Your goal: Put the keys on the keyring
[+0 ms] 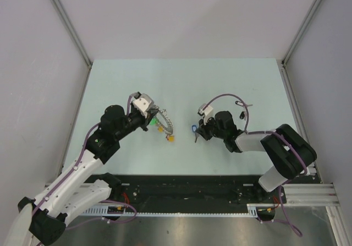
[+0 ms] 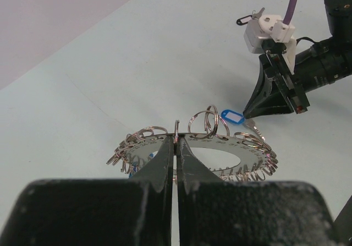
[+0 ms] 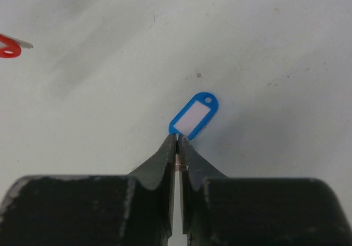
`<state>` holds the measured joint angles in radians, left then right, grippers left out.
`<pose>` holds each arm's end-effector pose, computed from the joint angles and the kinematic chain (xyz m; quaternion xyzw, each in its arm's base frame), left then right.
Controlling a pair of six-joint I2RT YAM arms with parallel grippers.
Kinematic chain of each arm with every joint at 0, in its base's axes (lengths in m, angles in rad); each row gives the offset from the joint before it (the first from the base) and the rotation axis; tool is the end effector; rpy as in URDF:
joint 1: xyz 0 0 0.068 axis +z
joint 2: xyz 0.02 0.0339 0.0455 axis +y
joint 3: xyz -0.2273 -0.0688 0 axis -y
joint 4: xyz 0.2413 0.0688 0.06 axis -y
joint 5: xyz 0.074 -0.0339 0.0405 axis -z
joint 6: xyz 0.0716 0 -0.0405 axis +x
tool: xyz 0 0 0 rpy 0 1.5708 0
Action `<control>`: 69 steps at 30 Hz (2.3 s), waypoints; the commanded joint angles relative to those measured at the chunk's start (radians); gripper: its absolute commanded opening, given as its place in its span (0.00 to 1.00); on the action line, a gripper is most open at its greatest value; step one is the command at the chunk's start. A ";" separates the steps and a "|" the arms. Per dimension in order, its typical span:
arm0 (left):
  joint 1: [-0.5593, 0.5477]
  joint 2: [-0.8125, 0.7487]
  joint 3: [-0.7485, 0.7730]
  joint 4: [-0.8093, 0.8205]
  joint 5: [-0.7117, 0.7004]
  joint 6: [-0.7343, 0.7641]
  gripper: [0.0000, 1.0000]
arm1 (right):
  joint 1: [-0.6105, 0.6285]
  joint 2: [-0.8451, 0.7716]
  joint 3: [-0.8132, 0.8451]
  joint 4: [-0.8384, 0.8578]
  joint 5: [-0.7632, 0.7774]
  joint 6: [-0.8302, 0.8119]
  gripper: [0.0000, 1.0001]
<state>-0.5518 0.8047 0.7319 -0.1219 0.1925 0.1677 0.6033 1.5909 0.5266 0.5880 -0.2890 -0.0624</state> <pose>0.2048 -0.1422 0.2917 0.3278 0.6982 -0.1935 0.6063 0.2526 0.1988 0.0935 -0.3469 0.7742 0.2561 0.4633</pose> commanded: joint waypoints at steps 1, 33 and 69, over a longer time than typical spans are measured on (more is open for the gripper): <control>0.004 -0.007 0.009 0.077 -0.004 0.027 0.00 | 0.001 -0.086 0.027 -0.132 0.047 0.018 0.13; 0.004 -0.019 0.021 0.056 -0.002 0.027 0.00 | -0.146 0.273 0.743 -1.169 -0.197 -0.020 0.32; 0.004 -0.018 0.023 0.051 -0.004 0.032 0.00 | -0.165 0.426 0.806 -1.226 -0.305 -0.077 0.18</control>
<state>-0.5518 0.8043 0.7319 -0.1310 0.1894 0.1772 0.4427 1.9903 1.3025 -0.6308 -0.5732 -0.1253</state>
